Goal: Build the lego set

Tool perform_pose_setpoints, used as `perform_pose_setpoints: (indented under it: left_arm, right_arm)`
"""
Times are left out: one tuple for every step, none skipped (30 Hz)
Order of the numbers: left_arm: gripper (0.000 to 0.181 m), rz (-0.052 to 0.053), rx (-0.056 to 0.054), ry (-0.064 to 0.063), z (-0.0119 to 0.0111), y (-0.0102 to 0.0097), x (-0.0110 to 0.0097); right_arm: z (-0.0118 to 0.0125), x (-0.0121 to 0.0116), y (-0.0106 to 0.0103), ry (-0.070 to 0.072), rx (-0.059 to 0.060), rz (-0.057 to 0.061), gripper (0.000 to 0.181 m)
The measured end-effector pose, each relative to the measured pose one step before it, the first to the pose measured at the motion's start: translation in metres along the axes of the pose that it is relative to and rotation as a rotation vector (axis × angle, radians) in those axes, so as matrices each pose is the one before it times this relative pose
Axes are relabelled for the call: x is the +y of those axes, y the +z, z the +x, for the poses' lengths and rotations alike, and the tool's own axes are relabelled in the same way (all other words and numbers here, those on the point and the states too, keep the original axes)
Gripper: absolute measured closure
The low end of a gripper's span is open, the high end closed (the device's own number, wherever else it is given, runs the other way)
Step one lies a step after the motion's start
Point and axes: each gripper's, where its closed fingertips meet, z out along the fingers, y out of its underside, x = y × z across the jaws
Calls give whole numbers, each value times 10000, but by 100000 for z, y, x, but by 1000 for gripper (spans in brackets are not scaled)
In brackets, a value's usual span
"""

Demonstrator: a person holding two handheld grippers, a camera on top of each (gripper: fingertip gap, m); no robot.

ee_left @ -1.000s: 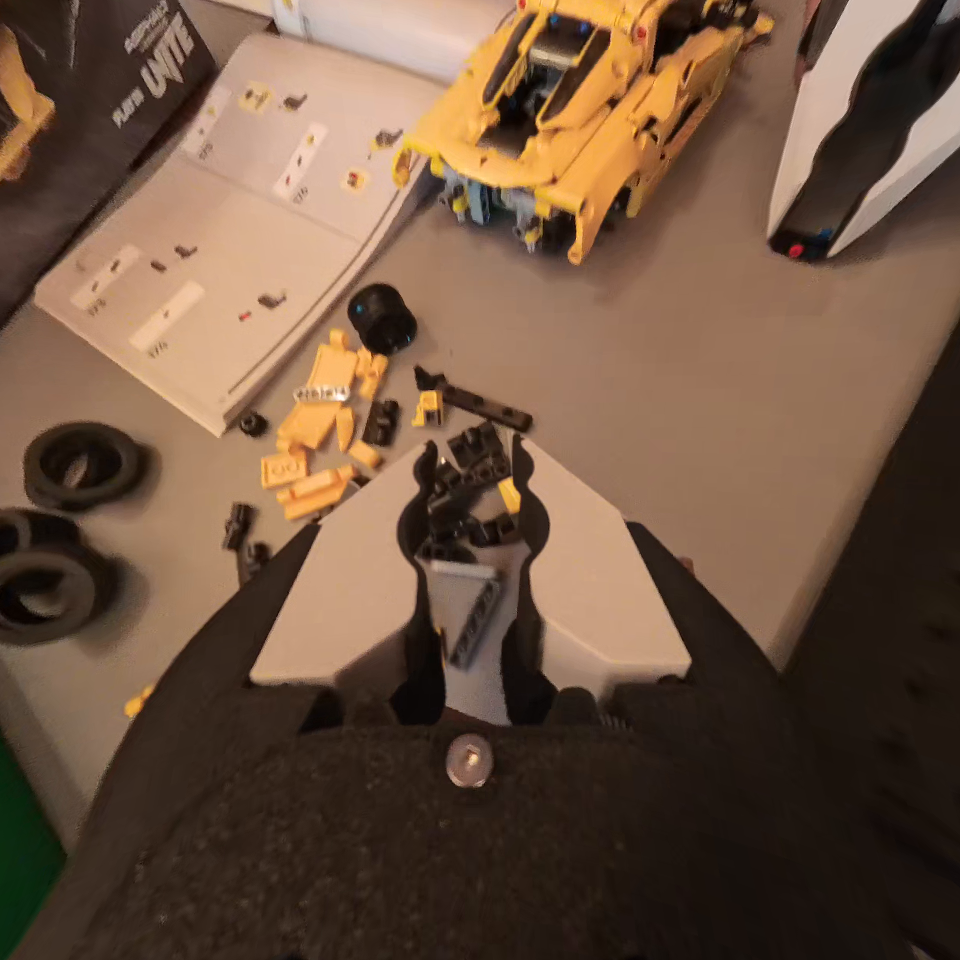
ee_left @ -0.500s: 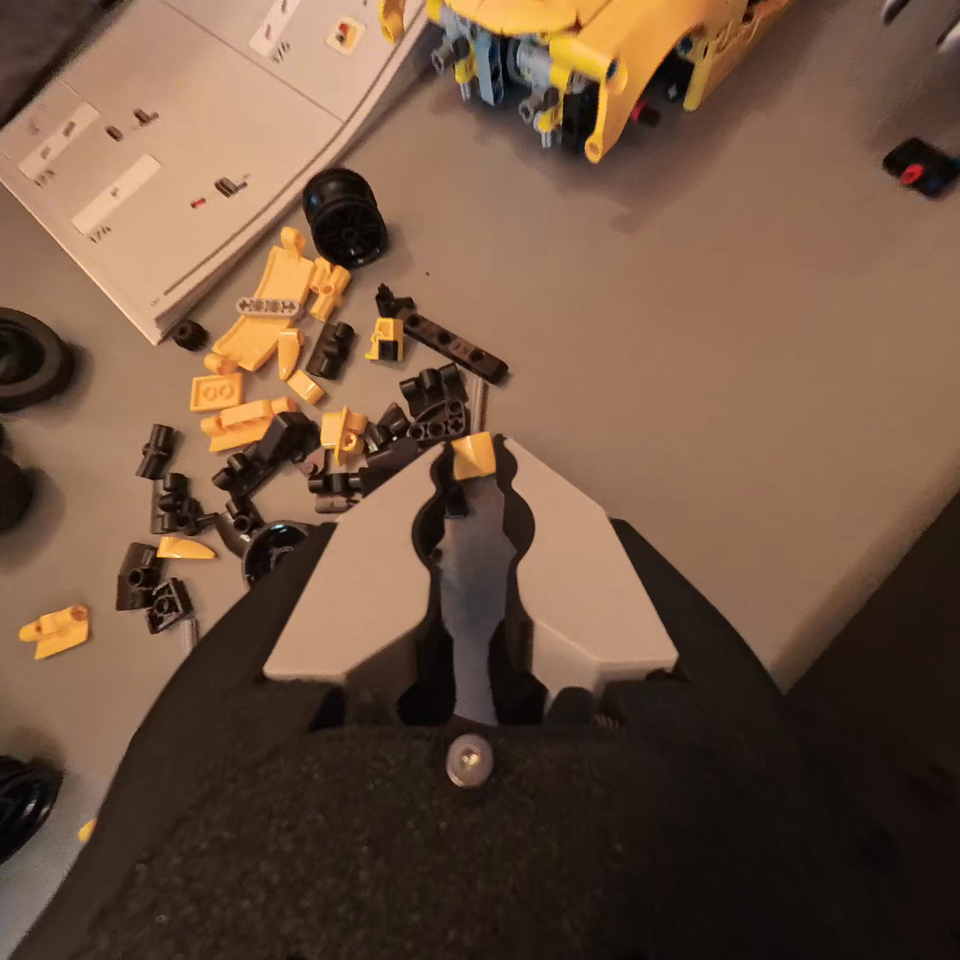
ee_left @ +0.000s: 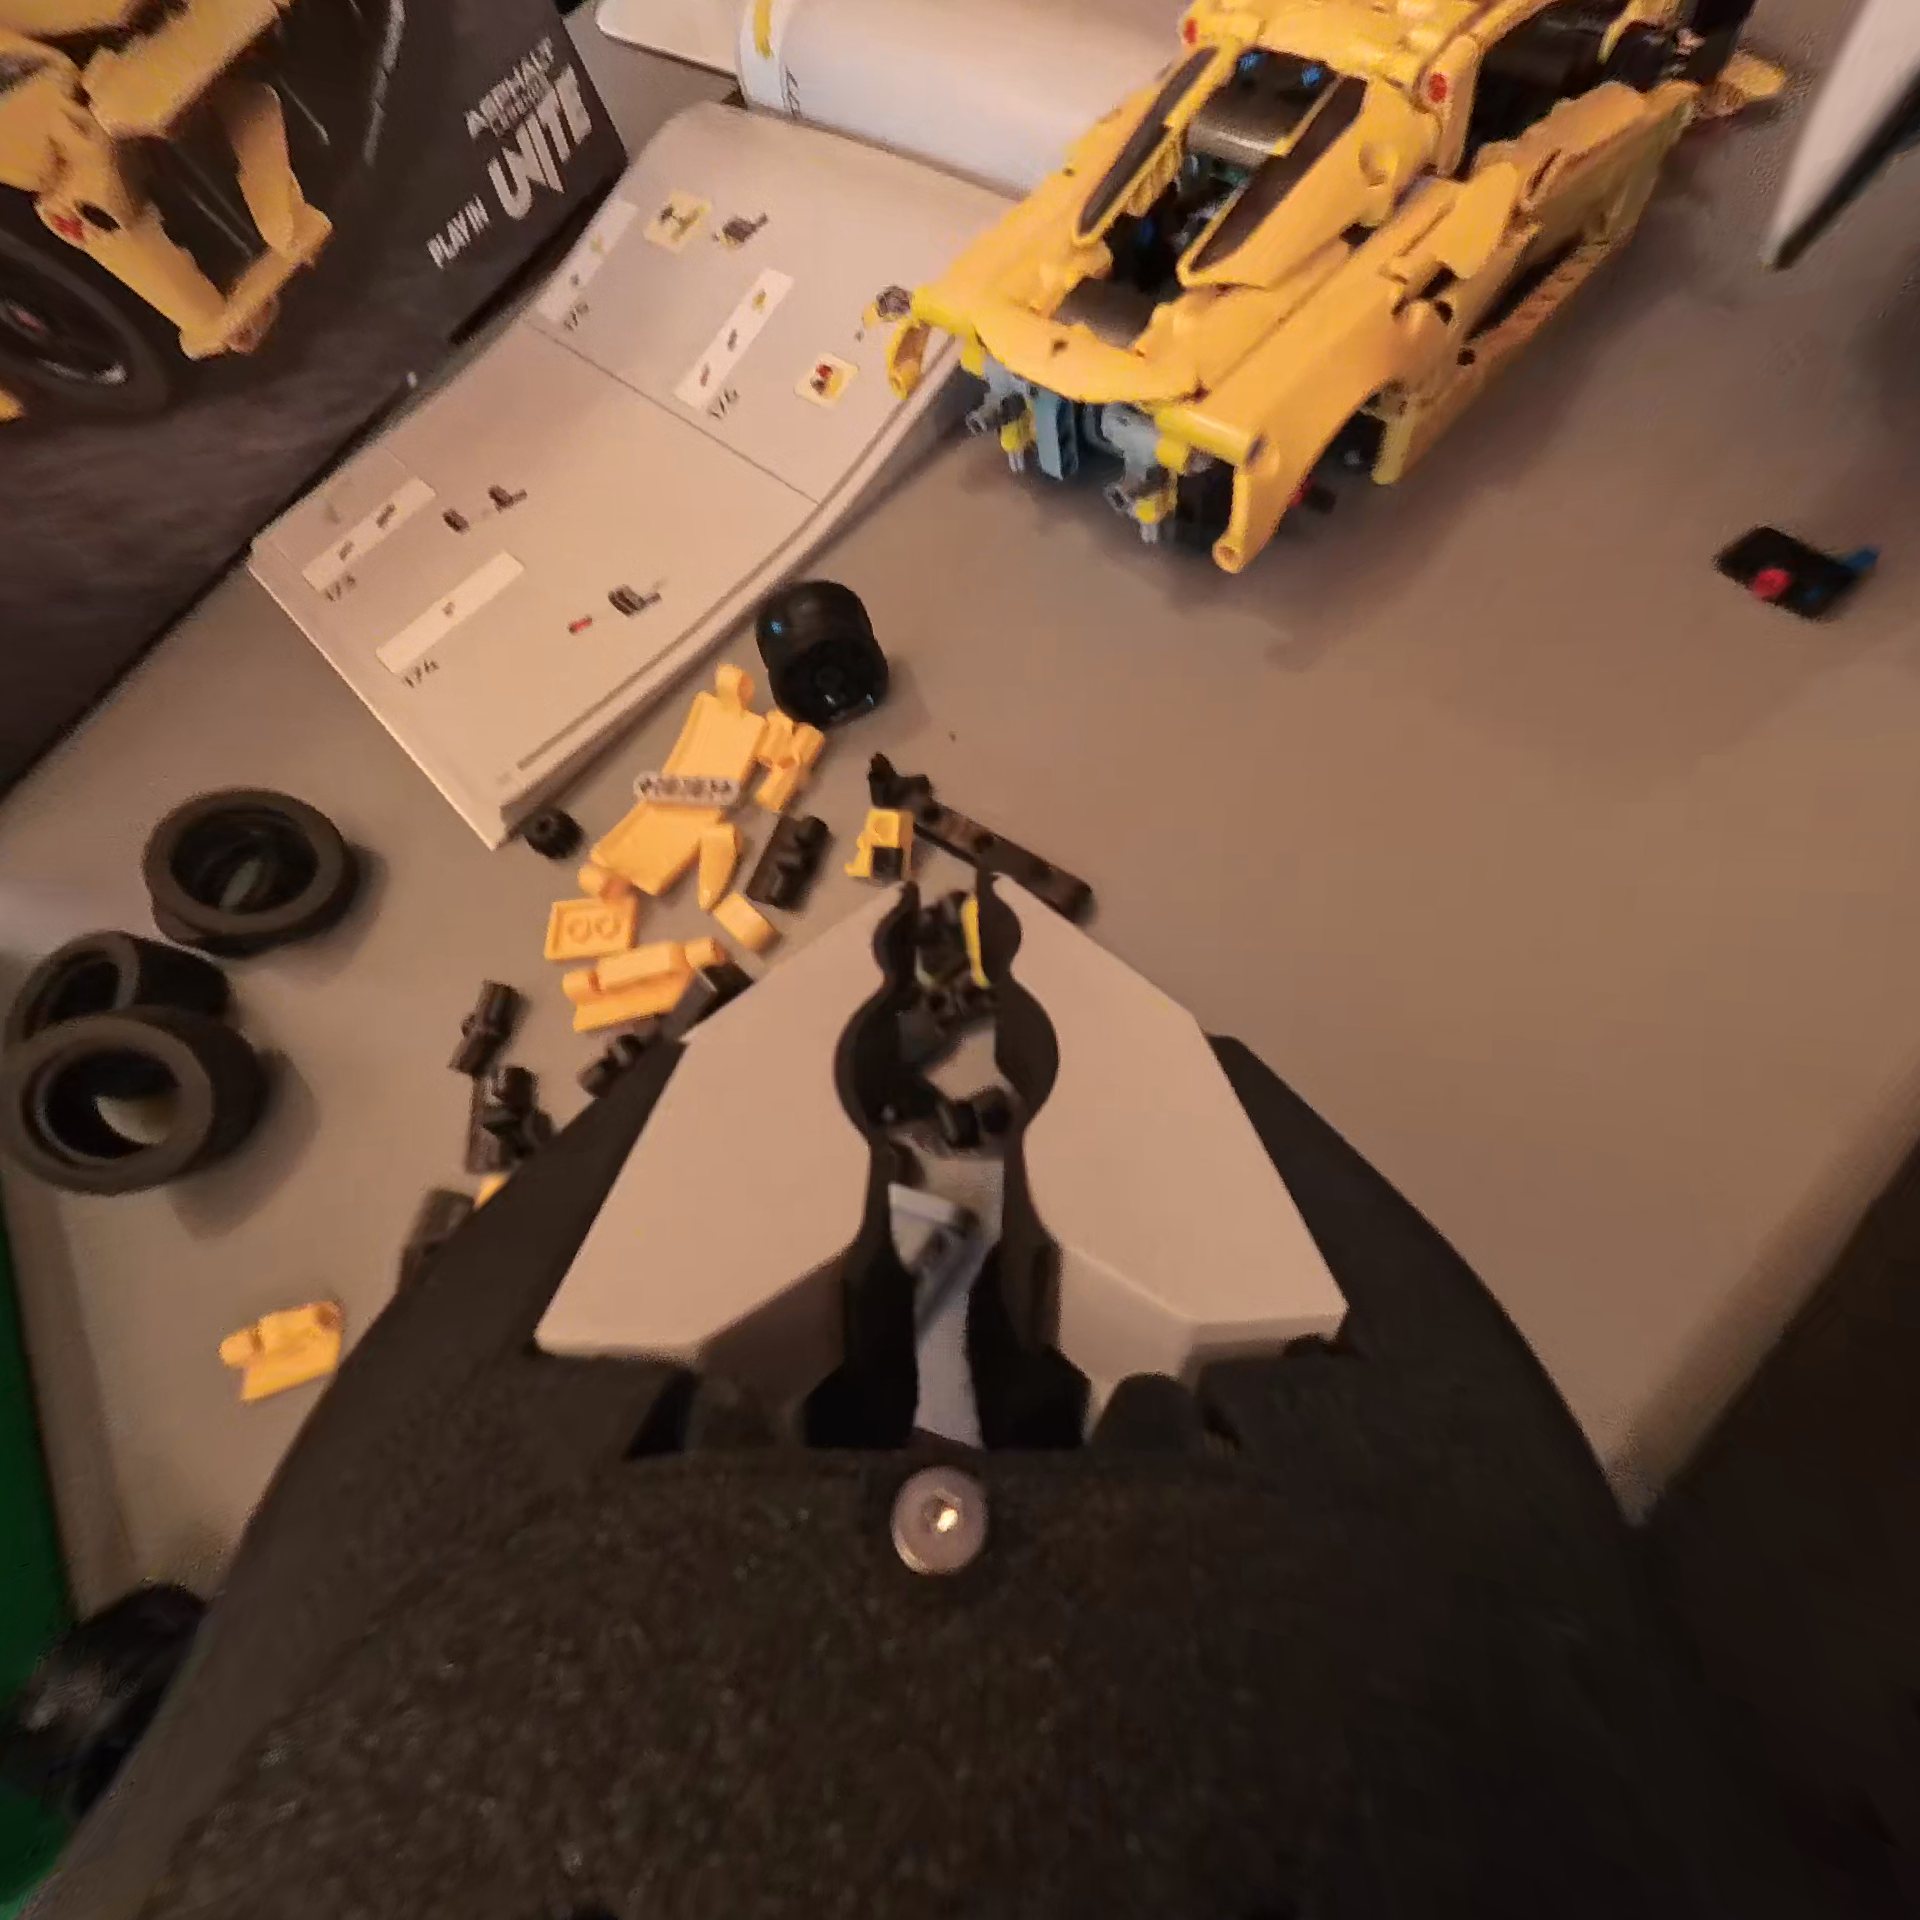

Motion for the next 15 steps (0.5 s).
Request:
perform_pose_setpoints:
  left_arm:
    - [167,-40,-114,161,-543,553,-193]
    - [164,-165,-109,203,-617,583,75]
    - [164,-225,-142,225,-679,560,202]
    - [161,-178,-132,227,-619,485,151]
    - [159,-81,95,209,-178,396,16]
    - [158,-35,277,141,177,341,-42]
    - [158,-49,311,109,274,314,-27]
    - [159,-54,202,131,159,311,9]
    - [159,-52,133,133,71,282,54]
    - [159,-101,153,108,93,278,156]
    - [160,-119,141,81,65,260,192]
    - [162,-108,64,62,-28,252,187]
    - [170,-78,39,50,-51,232,137]
    - [173,36,32,23,-70,132,-48]
    - [176,2,-13,26,-133,84,9]
  right_arm:
    - [-35,34,57,5,-11,-36,162]
    - [-3,41,9,-36,21,-30,163]
    - [26,77,-14,-57,47,-42,163]
    - [78,112,-35,-54,60,-47,163]
    - [127,66,-52,-34,67,-28,164]
    - [120,24,-70,-2,43,-2,165]
    - [55,5,-49,41,-7,6,165]
    - [-5,18,-18,75,-46,-2,165]
    - [-32,34,-9,67,-57,-11,165]
    - [-67,19,7,29,-53,-13,166]
    - [-74,39,12,-5,-34,-20,166]
    - [-54,40,18,-30,-13,-23,166]
    - [-50,12,18,-41,-6,-17,166]
    - [-54,-2,19,-33,-7,-5,167]
    - [-31,-12,10,-13,-7,-3,167]
